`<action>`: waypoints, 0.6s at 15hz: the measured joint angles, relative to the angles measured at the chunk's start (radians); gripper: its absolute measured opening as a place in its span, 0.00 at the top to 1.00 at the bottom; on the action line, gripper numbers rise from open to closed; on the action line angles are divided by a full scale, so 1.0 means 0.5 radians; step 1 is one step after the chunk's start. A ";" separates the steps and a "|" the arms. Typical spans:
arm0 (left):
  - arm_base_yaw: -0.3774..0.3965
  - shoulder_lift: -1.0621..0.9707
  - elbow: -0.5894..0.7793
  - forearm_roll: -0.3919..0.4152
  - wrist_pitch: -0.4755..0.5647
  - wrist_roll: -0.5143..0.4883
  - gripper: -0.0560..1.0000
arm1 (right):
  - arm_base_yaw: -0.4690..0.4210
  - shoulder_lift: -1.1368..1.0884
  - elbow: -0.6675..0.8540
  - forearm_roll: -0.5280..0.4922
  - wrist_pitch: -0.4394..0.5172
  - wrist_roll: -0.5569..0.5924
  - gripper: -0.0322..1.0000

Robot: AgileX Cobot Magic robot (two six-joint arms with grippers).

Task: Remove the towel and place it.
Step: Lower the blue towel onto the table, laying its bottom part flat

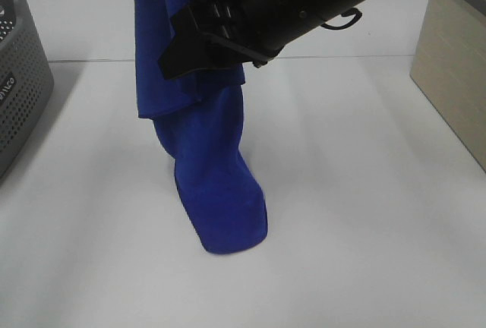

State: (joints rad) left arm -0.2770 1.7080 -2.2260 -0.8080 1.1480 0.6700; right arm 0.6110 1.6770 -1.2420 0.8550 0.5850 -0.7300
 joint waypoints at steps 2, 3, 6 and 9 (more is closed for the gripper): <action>0.000 0.000 0.000 0.000 0.000 0.000 0.95 | 0.000 0.044 0.002 0.052 -0.048 0.000 0.56; 0.000 0.000 0.000 0.006 0.000 0.002 0.95 | 0.000 0.046 0.002 0.060 -0.036 -0.002 0.69; 0.000 0.000 0.000 0.100 0.000 0.006 0.95 | 0.000 0.014 0.002 -0.040 0.174 0.008 0.95; 0.000 0.000 0.000 0.132 0.000 -0.046 0.95 | 0.000 -0.168 0.004 -0.390 0.338 0.292 0.95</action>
State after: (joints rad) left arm -0.2770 1.7080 -2.2260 -0.7420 1.1480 0.6470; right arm 0.6110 1.5930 -1.2400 0.6600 0.7540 -0.5840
